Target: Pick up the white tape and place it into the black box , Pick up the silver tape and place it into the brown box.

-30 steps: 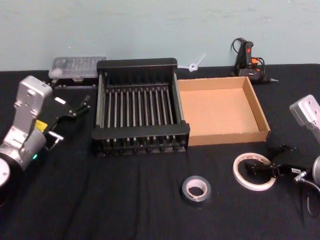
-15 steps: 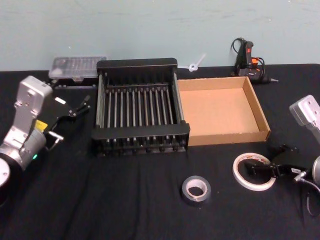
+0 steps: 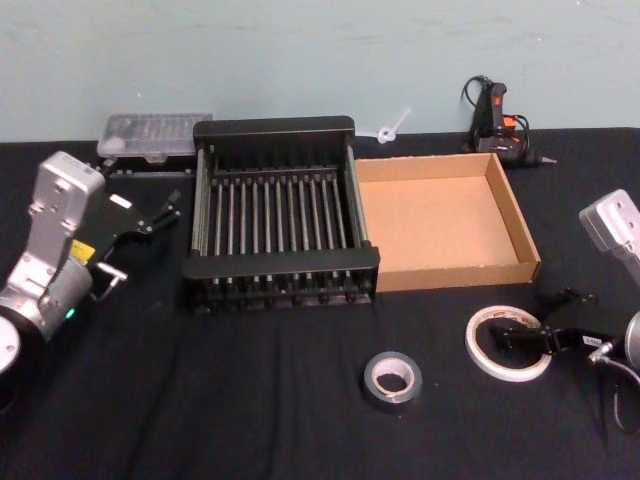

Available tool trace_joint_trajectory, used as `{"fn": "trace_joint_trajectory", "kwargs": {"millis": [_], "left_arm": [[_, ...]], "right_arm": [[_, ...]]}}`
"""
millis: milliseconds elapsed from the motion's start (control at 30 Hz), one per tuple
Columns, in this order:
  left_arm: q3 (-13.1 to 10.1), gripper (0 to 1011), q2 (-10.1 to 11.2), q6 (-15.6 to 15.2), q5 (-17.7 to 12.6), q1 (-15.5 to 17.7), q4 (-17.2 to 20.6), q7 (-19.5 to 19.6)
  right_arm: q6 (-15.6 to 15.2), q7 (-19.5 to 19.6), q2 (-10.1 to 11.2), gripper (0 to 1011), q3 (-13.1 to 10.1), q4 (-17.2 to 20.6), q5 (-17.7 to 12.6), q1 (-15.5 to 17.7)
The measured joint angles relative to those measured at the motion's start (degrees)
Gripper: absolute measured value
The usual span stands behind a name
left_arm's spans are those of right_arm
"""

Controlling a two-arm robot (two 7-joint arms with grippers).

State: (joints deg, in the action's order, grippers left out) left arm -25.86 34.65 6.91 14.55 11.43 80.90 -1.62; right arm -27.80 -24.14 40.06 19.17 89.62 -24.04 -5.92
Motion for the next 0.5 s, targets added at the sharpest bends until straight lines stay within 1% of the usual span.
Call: {"fn": "trace_joint_trajectory", "kwargs": {"millis": [200, 333, 367, 433, 467, 500], "left_arm": [[0.0, 1001, 0.0, 0.0, 0.0, 0.0, 0.0, 0.0], [0.0, 1001, 0.0, 0.0, 0.0, 0.0, 0.0, 0.0], [0.0, 1001, 0.0, 0.0, 0.0, 0.0, 0.0, 0.0], [0.0, 1001, 0.0, 0.0, 0.0, 0.0, 0.0, 0.0], [0.0, 1001, 0.0, 0.0, 0.0, 0.0, 0.0, 0.0], [0.0, 1001, 0.0, 0.0, 0.0, 0.0, 0.0, 0.0]], "right_arm": [[0.0, 0.0, 0.0, 1002, 0.0, 0.0, 0.0, 0.0], [0.0, 0.0, 0.0, 924, 0.0, 0.0, 0.0, 0.0], [0.0, 0.0, 0.0, 924, 0.0, 0.0, 0.0, 0.0], [0.0, 0.0, 0.0, 860, 0.0, 0.0, -0.1, 0.0], [0.0, 0.0, 0.0, 811, 0.0, 0.0, -0.1, 0.0], [0.0, 0.0, 0.0, 791, 0.0, 0.0, -0.1, 0.0]]}}
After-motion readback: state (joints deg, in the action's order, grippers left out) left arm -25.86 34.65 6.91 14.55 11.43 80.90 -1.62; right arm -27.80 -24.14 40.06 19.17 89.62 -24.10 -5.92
